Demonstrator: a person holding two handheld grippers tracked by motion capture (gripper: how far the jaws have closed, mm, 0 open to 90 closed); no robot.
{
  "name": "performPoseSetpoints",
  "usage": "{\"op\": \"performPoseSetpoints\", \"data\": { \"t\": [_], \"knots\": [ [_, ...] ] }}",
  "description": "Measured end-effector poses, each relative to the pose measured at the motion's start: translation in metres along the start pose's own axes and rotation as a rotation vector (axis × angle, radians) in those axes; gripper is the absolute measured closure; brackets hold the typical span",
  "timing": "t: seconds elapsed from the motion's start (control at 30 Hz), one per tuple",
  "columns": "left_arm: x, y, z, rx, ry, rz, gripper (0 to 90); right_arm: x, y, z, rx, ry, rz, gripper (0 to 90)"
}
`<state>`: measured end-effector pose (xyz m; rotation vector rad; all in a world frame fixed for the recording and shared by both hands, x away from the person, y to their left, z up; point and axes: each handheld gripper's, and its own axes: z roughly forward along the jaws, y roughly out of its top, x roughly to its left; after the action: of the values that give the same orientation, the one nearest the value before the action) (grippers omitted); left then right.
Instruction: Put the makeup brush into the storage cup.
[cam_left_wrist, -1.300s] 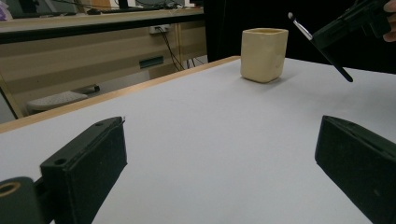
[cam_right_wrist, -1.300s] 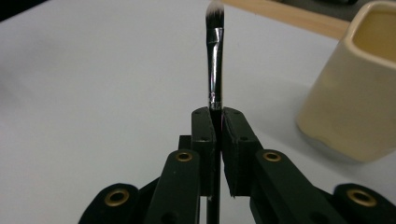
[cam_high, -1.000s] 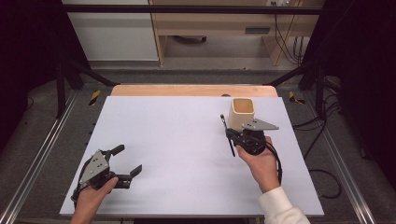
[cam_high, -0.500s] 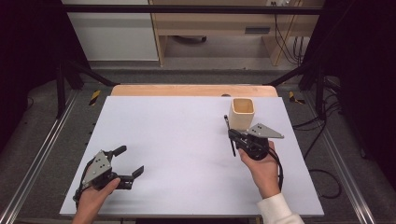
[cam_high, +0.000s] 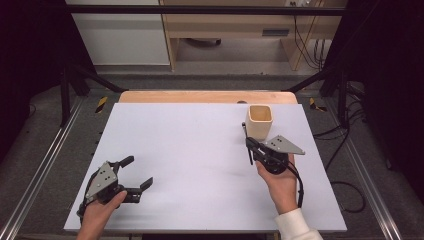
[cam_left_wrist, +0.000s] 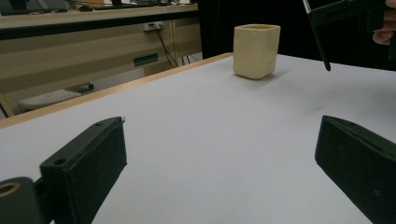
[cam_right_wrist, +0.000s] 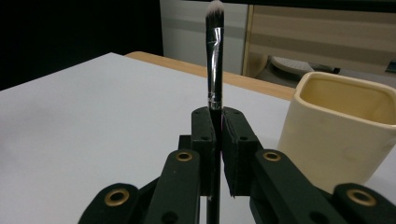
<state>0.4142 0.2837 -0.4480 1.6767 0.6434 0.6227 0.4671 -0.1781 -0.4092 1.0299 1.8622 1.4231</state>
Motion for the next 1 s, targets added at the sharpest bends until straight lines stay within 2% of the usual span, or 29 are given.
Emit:
{"op": "performPoseSetpoints", "data": {
  "t": [0.37, 0.47, 0.7, 0.9, 1.0],
  "knots": [
    [0.0041, 0.0000, -0.0023, -0.005, 0.010, -0.008, 1.7, -0.0030, -0.0020, -0.0015, -0.021, -0.016, -0.010, 83.7],
    [0.0054, 0.0000, -0.0043, -0.011, 0.018, -0.018, 1.7, -0.0048, -0.0008, -0.0034, -0.040, -0.016, 0.000, 83.8],
    [0.0053, 0.0001, -0.0041, -0.010, 0.016, -0.013, 1.7, -0.0075, -0.0001, -0.0053, -0.061, -0.026, 0.009, 83.7],
    [0.0059, -0.0001, -0.0040, -0.012, 0.017, -0.017, 1.7, -0.0077, 0.0007, -0.0059, -0.074, -0.031, -0.004, 83.7],
    [0.0066, -0.0001, -0.0046, -0.009, 0.018, -0.013, 1.7, -0.0074, 0.0014, -0.0064, -0.086, -0.038, -0.035, 83.7]
  ]
}}
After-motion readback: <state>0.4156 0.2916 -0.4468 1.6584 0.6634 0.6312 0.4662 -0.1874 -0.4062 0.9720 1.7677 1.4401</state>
